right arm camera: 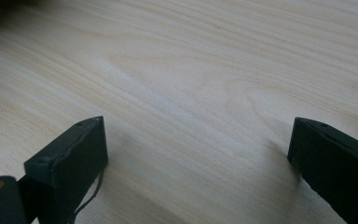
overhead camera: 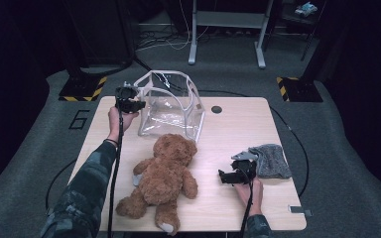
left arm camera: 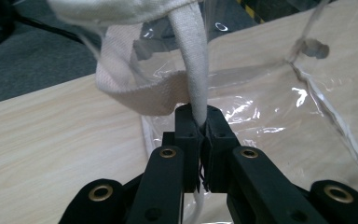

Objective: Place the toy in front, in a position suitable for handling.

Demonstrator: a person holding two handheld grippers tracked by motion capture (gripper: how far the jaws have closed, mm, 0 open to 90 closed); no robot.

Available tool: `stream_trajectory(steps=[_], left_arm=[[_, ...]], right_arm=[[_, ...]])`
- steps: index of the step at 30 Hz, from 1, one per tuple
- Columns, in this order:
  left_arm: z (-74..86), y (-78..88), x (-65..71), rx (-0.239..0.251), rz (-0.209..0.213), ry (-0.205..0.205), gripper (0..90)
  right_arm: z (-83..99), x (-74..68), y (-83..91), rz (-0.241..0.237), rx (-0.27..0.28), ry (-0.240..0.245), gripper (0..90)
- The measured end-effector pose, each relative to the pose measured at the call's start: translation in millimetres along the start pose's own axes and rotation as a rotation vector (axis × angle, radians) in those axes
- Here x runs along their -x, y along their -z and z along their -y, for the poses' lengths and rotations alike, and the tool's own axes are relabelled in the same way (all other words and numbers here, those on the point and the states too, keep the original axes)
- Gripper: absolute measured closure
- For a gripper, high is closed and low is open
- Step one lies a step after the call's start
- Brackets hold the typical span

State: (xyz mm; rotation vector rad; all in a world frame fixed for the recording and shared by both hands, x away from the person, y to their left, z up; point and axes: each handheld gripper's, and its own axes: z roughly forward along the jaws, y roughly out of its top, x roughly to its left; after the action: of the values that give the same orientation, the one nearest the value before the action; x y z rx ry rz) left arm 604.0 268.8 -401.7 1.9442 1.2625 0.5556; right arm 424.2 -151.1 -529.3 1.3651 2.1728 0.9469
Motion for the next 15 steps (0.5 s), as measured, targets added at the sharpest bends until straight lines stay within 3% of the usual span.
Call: stream_trajectory(steps=[4, 12, 15], left_arm=[[1.6, 2.2, -5.0, 0.005, -0.026, 0.034, 86.5], [4.5, 6.4, -13.9, 0.017, -0.057, 0.059, 86.5], [7.3, 10.4, -19.3, 0.044, -0.079, 0.072, 86.6]], right_arm=[[0.0, 0.1, -0.1, -0.001, 0.002, 0.002, 4.1], [-0.1, 0.1, 0.3, -0.004, -0.003, 0.001, 4.2], [0.0, 0.1, 0.3, -0.004, -0.003, 0.000, 4.3]])
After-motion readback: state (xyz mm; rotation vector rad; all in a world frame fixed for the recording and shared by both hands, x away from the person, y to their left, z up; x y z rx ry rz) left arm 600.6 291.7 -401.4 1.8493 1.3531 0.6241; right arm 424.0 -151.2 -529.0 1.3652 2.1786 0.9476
